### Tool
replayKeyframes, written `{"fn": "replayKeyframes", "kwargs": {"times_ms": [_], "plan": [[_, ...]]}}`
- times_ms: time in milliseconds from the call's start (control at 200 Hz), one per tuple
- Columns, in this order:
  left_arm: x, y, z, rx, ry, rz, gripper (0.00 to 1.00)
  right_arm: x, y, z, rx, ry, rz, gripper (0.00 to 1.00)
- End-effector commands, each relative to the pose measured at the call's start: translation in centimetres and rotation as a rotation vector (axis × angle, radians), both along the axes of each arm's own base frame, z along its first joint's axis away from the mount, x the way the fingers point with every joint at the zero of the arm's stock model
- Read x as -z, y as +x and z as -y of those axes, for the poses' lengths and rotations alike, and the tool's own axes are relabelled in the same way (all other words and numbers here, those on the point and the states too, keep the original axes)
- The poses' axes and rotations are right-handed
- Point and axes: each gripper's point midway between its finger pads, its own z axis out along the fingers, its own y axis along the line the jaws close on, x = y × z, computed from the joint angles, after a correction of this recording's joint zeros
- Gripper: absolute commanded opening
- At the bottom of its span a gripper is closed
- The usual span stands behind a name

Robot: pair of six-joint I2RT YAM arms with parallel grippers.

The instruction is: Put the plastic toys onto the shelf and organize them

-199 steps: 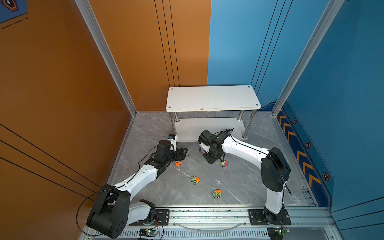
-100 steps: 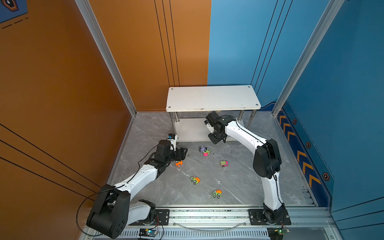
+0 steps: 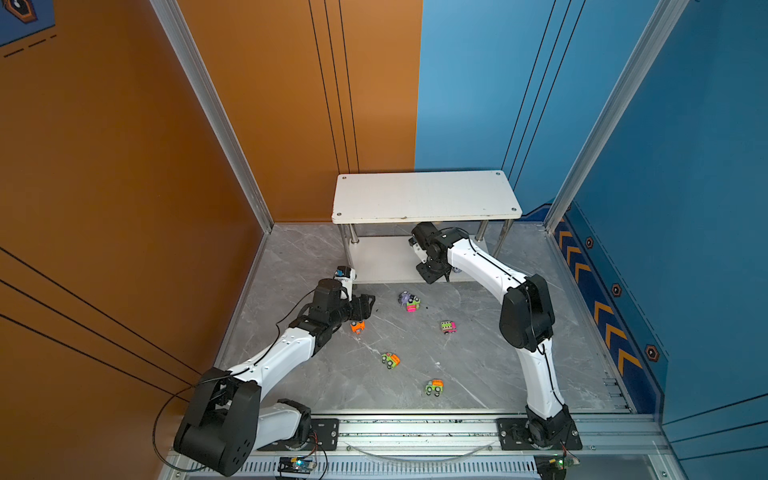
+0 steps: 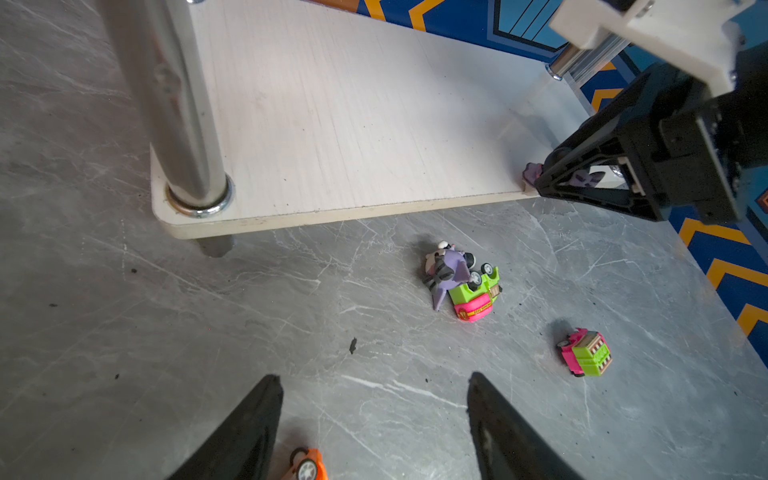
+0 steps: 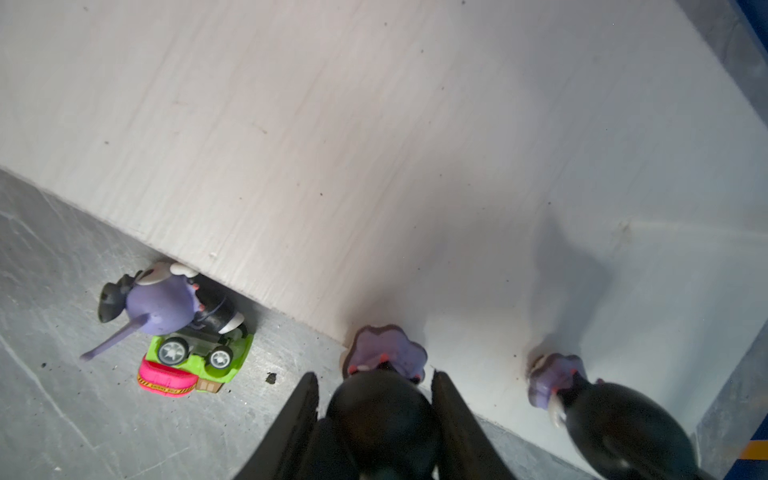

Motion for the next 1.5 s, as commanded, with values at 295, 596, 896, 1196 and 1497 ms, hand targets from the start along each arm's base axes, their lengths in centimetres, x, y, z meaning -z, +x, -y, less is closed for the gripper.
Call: {"fn": "replayKeyframes", "kwargs": {"times_ms": [295,596,896,1196,1497], "plan": [[-0.2,0.4,0.0,-0.002,-0.013,-0.022,0.72,-1.6,1.9,-0.9,0.018,0.087,0.064,0.19],[-0.8,0.4,-0.1,-0.01,-0.015,-0.005,0.72,-1.7,2.4,-1.7,0.021,0.147,0.063,0.19],[-0.7,0.4,-0.1,-0.009,-0.018,-0.01,0.72,-0.3,1.5,-2.4,-0.018,0.136,0.014,0.2],[-0.8,0.3,0.0,-0.007,-0.021,-0.012,0.72,0.7,1.3,-2.9,-0.048,0.123,-0.025,0.21],[-0.7,0.4,0.0,-0.008,-0.02,-0.015,0.72,1.4,1.3,-3.0,-0.064,0.085,-0.024,0.39]]}}
